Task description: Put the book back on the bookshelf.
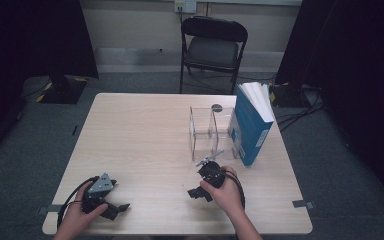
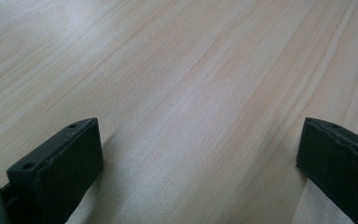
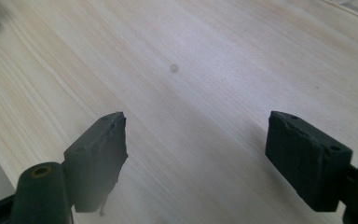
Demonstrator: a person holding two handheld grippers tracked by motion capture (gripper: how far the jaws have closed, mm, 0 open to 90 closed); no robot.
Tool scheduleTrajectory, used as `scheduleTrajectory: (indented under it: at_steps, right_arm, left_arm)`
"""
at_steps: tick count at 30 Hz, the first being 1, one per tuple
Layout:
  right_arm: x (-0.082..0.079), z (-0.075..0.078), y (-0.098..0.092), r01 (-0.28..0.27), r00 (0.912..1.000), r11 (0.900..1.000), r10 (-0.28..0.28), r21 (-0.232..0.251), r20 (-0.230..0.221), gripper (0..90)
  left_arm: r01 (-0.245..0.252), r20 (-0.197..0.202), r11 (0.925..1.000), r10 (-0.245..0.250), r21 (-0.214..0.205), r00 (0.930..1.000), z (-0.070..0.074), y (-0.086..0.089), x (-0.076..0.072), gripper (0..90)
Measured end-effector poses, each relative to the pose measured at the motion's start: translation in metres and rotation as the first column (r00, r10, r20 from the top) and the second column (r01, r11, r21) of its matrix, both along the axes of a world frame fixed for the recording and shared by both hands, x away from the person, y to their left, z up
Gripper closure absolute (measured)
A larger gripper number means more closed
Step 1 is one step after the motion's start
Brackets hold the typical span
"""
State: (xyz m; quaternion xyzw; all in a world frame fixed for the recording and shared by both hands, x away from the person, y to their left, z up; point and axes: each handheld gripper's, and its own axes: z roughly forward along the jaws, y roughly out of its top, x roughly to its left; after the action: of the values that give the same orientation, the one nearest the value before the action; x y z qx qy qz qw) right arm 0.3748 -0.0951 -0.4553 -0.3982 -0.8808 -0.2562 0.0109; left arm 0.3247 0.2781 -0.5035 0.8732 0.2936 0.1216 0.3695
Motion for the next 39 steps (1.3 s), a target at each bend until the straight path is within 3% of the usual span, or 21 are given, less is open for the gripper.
scheduleTrajectory:
  at_steps: [13,23,29,35,39]
  right_arm:
    - [-0.004,-0.011,0.016,-0.030,0.9994,0.9995,0.030,0.007,-0.018,20.0]
    - [-0.005,-0.015,0.025,-0.045,0.9990,0.9990,0.045,0.008,-0.005,19.7]
    - [-0.007,-0.016,0.031,-0.061,0.9978,0.9981,0.061,-0.004,0.025,18.1]
    - [-0.013,-0.018,0.036,-0.092,0.9919,0.9947,0.096,-0.045,0.084,15.5]
    - [-0.016,-0.020,0.036,-0.085,0.9906,0.9955,0.089,-0.041,0.104,15.3]
  left_arm:
    - [0.000,-0.003,1.0000,0.000,0.009,1.0000,0.001,0.000,0.000,0.0]
    - [-0.002,0.000,1.0000,0.002,0.003,1.0000,0.000,0.000,0.000,0.0]
    - [0.000,-0.002,1.0000,0.000,0.008,1.0000,0.001,0.000,0.000,0.0]
    - [0.000,-0.001,1.0000,0.000,0.008,1.0000,0.001,0.000,0.000,0.0]
    - [0.000,-0.001,1.0000,0.000,0.008,1.0000,0.001,0.000,0.000,0.0]
